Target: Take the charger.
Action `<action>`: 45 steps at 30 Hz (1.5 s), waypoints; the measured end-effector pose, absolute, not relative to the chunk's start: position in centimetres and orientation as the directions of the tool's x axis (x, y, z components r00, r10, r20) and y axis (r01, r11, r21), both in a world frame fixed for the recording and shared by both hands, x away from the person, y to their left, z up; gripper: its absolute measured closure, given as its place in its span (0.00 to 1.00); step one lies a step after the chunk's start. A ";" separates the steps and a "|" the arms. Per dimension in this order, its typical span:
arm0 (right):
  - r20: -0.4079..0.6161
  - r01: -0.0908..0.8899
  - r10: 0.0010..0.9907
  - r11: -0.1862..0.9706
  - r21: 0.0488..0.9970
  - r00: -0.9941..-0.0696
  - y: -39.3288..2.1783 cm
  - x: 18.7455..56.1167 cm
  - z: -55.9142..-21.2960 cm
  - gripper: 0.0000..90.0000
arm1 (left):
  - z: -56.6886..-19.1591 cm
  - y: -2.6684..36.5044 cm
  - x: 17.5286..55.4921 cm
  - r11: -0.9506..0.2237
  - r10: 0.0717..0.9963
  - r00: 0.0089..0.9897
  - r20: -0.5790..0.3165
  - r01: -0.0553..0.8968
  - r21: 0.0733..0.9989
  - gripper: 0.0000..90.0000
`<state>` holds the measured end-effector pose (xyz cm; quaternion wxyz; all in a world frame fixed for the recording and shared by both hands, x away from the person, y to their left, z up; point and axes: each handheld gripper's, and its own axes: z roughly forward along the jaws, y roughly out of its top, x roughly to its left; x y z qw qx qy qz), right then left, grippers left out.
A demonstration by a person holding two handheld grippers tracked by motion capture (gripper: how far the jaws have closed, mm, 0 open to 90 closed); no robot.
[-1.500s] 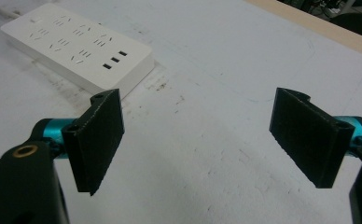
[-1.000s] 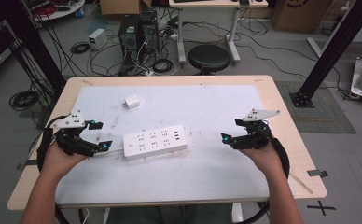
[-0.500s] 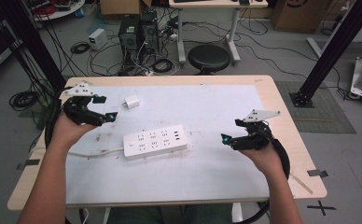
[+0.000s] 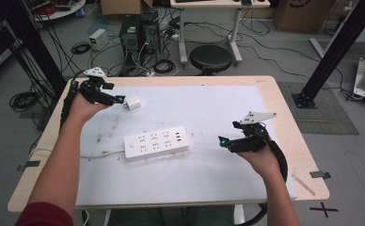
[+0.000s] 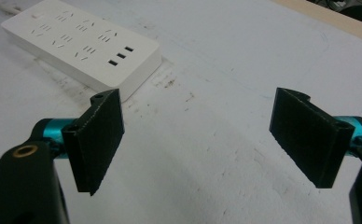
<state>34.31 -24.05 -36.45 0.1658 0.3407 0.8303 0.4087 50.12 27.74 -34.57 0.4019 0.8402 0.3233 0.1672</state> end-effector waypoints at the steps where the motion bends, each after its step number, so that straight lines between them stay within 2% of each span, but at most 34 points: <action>1: 0.006 0.431 0.700 0.433 0.792 -0.714 -24.1 34.3 -36.5 0.20 | -34.9 27.6 50.6 -0.479 0.679 0.734 0.021 0.420 0.771 0.19; 6: 0.008 0.440 0.706 0.432 0.787 -0.709 -24.1 34.2 -36.7 0.20 | -36.1 27.3 52.3 -0.491 0.698 0.715 0.047 0.429 0.759 0.19; 8: 0.008 0.436 0.706 0.430 0.790 -0.709 -24.2 34.1 -36.9 0.20 | -37.7 27.2 53.7 -0.474 0.702 0.712 0.015 0.452 0.756 0.19; 14: 0.018 0.452 0.714 0.423 0.786 -0.700 -24.5 34.3 -37.7 0.20 | -40.4 26.1 55.1 -0.505 0.679 0.734 -0.009 0.476 0.720 0.19; 19: 0.021 0.455 0.714 0.424 0.783 -0.700 -24.3 34.4 -38.1 0.20 | -42.1 25.6 55.9 -0.487 0.684 0.729 -0.001 0.459 0.743 0.19; 30: 0.023 0.465 0.724 0.418 0.780 -0.689 -24.1 34.4 -38.1 0.20 | -43.4 25.7 56.5 -0.482 0.656 0.754 -0.042 0.461 0.745 0.20; 39: 0.016 0.461 0.724 0.421 0.781 -0.690 -24.0 34.4 -37.9 0.20 | -44.0 25.2 56.5 -0.523 0.643 0.766 -0.019 0.457 0.719 0.29; 45: 0.019 0.461 0.727 0.414 0.785 -0.687 -24.2 34.4 -38.0 0.20 | -43.7 25.2 56.3 -0.543 0.642 0.767 0.007 0.448 0.711 0.43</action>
